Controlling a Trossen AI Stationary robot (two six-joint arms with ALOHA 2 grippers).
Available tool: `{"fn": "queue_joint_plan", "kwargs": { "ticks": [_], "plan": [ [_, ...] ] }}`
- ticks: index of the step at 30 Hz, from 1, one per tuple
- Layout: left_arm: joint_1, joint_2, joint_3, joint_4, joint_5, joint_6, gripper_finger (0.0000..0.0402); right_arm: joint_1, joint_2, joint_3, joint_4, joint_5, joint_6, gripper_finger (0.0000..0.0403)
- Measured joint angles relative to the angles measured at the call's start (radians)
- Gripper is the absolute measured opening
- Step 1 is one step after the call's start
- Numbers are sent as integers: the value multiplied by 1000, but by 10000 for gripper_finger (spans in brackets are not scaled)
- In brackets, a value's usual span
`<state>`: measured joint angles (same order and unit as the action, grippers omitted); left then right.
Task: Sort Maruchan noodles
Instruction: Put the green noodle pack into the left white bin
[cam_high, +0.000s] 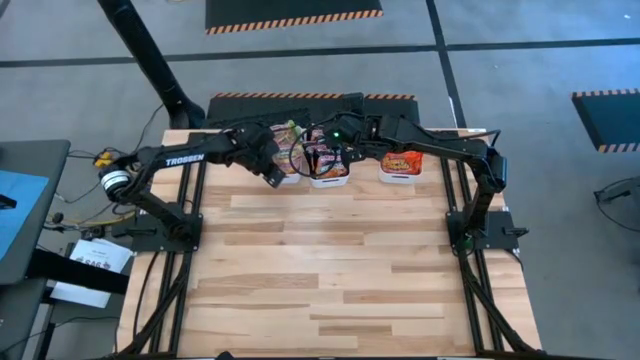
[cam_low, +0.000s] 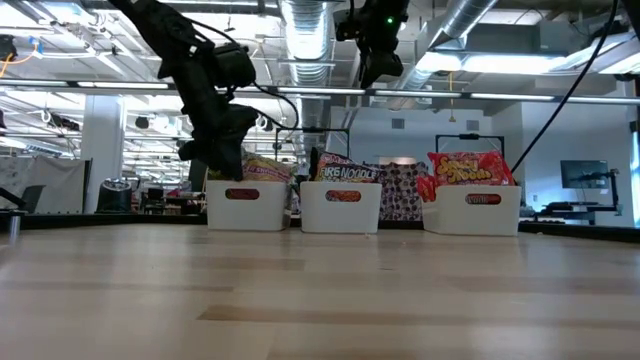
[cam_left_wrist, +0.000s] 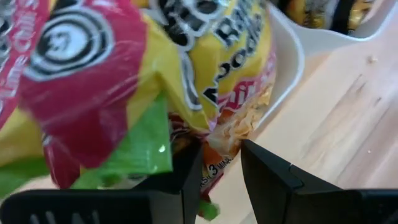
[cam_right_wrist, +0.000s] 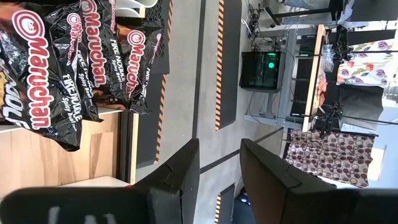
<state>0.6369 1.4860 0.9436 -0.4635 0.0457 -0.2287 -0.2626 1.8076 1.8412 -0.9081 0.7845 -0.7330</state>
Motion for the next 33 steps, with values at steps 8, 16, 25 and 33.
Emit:
{"fn": "queue_joint_plan", "kwargs": {
  "ticks": [8, 16, 25, 33],
  "plan": [
    [49, 4, 0, -35, 67, -40, 107, 0, 0, 0, 1, 0, 4, 139],
    [63, -6, -3, -53, 235, -116, 80, 0, 0, 0, 2, 0, 8, 139],
    [60, -80, -3, 22, 277, -134, 61, 1, 0, 0, 4, 0, 11, 139],
    [62, -118, -2, 11, 192, -117, 61, 1, 0, 0, 5, 0, 11, 139]
  ]
}}
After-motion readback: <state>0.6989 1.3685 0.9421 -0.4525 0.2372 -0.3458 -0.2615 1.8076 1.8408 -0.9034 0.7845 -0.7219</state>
